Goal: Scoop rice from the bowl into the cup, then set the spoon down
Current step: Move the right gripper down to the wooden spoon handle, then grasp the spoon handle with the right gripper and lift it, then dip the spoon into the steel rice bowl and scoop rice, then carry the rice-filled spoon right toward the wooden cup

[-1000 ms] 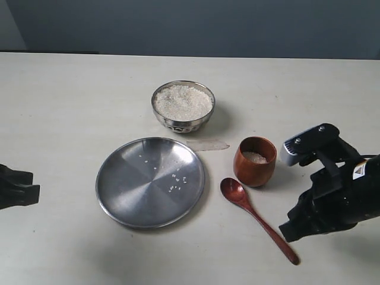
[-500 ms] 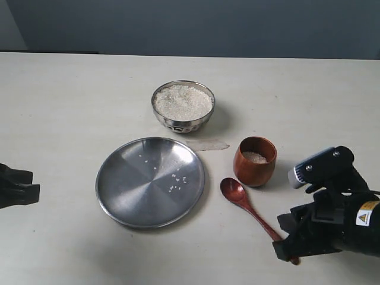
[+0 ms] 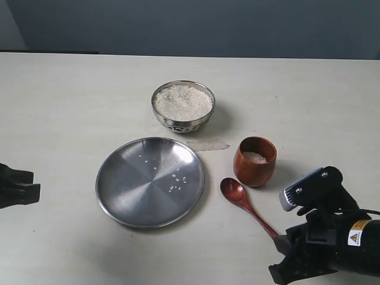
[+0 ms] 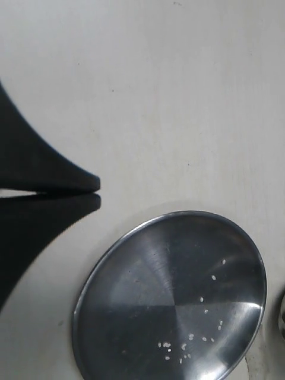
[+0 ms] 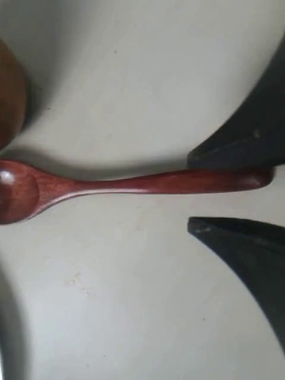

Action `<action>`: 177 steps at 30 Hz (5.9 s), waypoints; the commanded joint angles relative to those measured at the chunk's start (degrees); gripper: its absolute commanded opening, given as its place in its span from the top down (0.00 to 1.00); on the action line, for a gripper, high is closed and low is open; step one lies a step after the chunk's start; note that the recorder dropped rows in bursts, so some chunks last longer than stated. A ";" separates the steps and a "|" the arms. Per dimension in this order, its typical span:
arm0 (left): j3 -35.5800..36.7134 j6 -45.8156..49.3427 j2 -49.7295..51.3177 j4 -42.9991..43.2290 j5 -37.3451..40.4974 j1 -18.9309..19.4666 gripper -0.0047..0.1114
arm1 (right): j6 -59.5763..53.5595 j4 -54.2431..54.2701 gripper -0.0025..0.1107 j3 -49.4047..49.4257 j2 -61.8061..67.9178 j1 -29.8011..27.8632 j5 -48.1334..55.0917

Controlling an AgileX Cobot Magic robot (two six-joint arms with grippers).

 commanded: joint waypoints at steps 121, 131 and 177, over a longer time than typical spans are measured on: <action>-0.36 0.10 -0.01 -5.59 0.66 -0.11 0.96 | 23.67 -70.00 0.98 -80.21 48.89 10.36 67.63; -0.36 0.23 -0.01 -5.59 0.78 -0.11 0.96 | 25.30 -62.60 0.98 -80.21 48.16 9.68 65.96; -0.36 0.23 -0.01 -4.60 1.22 -0.11 0.96 | 27.54 -44.75 0.98 -74.48 28.16 5.01 61.93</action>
